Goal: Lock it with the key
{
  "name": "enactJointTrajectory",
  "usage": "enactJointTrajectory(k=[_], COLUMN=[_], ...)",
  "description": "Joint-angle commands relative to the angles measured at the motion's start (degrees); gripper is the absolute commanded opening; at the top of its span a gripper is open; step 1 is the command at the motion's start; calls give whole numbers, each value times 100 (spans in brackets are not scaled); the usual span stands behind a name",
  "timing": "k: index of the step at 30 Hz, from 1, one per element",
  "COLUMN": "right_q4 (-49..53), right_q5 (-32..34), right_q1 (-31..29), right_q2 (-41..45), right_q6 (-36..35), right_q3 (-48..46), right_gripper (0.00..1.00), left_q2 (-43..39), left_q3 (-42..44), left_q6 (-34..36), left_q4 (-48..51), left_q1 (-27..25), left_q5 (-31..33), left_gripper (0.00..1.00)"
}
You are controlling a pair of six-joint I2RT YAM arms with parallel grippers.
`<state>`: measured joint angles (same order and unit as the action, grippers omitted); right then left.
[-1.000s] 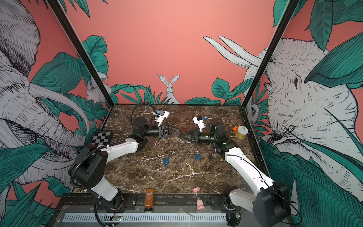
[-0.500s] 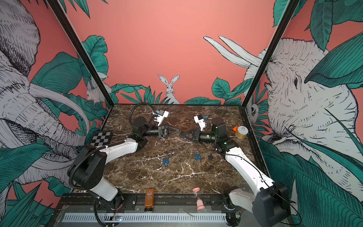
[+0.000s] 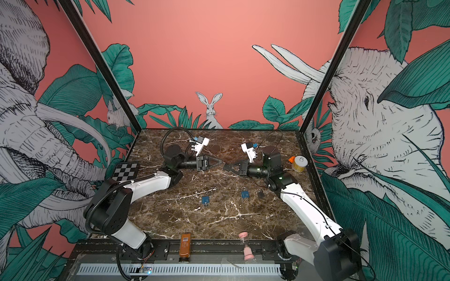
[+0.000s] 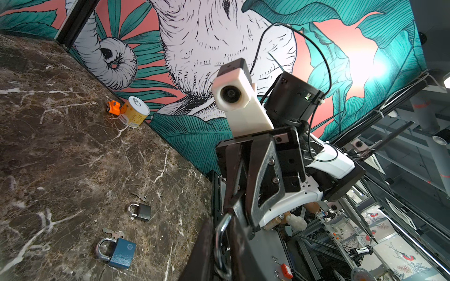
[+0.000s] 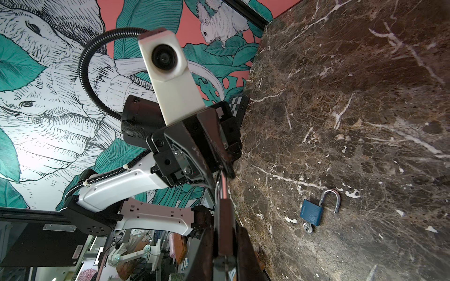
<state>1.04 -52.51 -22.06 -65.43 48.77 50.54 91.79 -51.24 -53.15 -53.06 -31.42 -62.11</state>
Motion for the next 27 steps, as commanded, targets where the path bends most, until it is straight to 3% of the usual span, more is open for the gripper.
enactJointTrajectory(k=[1, 12, 27], right_q4=[-52, -162, -248], right_q5=[239, 357, 518], right_q1=[53, 62, 71], right_q2=[117, 118, 193], right_q6=[-199, -312, -332], right_q3=[62, 83, 97], right_gripper=[0, 0, 0], left_q2=[-166, -29, 41], left_q3=[68, 61, 79], left_q6=[-63, -293, -355], left_q4=[-139, -350, -388], left_q1=[-13, -13, -30], left_q5=[-92, -159, -188], left_gripper=[15, 19, 15])
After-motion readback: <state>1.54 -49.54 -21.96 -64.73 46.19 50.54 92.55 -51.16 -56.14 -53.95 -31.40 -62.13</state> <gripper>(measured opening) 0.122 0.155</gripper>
